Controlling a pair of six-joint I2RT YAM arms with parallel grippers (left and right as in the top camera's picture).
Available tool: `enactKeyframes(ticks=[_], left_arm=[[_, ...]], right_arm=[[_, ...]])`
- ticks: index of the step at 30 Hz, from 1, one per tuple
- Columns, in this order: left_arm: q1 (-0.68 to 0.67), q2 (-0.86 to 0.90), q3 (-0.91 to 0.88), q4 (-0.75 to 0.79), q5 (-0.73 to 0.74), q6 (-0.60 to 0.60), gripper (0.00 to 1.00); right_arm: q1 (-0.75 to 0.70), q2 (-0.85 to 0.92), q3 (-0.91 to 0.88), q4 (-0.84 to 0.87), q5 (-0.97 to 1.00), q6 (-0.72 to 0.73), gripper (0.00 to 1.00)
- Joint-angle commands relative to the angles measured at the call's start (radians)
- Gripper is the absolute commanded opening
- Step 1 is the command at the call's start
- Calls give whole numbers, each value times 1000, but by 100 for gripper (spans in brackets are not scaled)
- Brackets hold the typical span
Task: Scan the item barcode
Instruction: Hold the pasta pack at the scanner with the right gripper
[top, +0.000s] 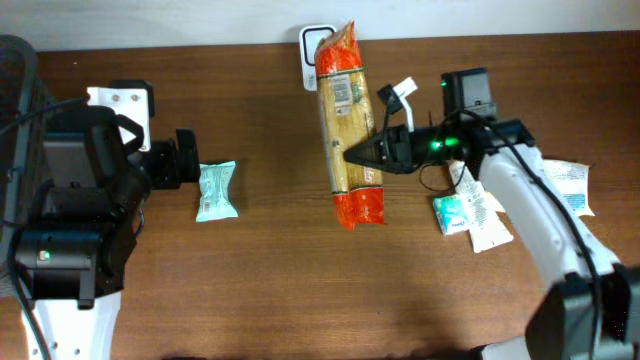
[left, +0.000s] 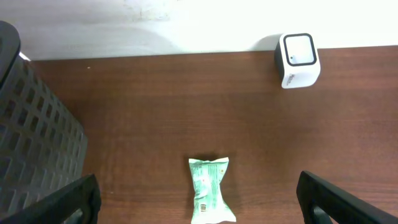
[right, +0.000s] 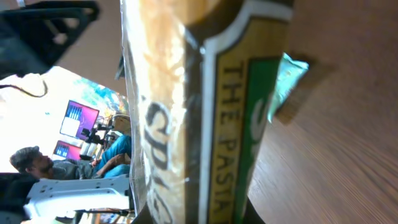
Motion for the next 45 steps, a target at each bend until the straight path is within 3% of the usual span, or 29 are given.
enactKeyframes(ticks=[1,3,5,7,8,9,10,11,12,15,16,21,23,27,38,45], left_arm=[[2,-6,5,2,-7,12,99],[2,-6,5,2,-7,12,99],[2,-6,5,2,-7,12,99],[2,-6,5,2,-7,12,99],[2,-6,5,2,-7,12,99],[2,-6,5,2,-7,12,99],[2,-6,5,2,-7,12,99],[2,-6,5,2,-7,12,99],[2,-6,5,2,-7,12,99],[2,-6,5,2,-7,12,99],[2,-6,5,2,-7,12,99],[2,-6,5,2,-7,12,99],[2,-6,5,2,-7,12,99],[2,-6,5,2,-7,12,99],[2,-6,5,2,-7,12,99],[2,-6,5,2,-7,12,99]], right_arm=[[-2,-89,21,11,-111,-27,4],[2,-90,21,10,-38,11,4],[48,-92,24,6,212,71,4],[122,-91,45,-29,533,94,4],[192,-91,86,-76,854,117,4],[220,-91,107,-96,1003,116,4],[278,-88,151,-122,1326,115,4],[330,-76,180,-99,1640,76,4],[357,-58,183,-44,1812,13,4],[375,80,183,231,2094,-291,4],[375,172,183,437,2209,-475,4],[370,540,183,1349,2227,-1326,4],[353,652,184,1471,2179,-1459,4],[306,749,188,1533,2163,-1463,4],[269,749,340,1486,2112,-1387,4],[275,749,342,1476,2112,-1347,4]])
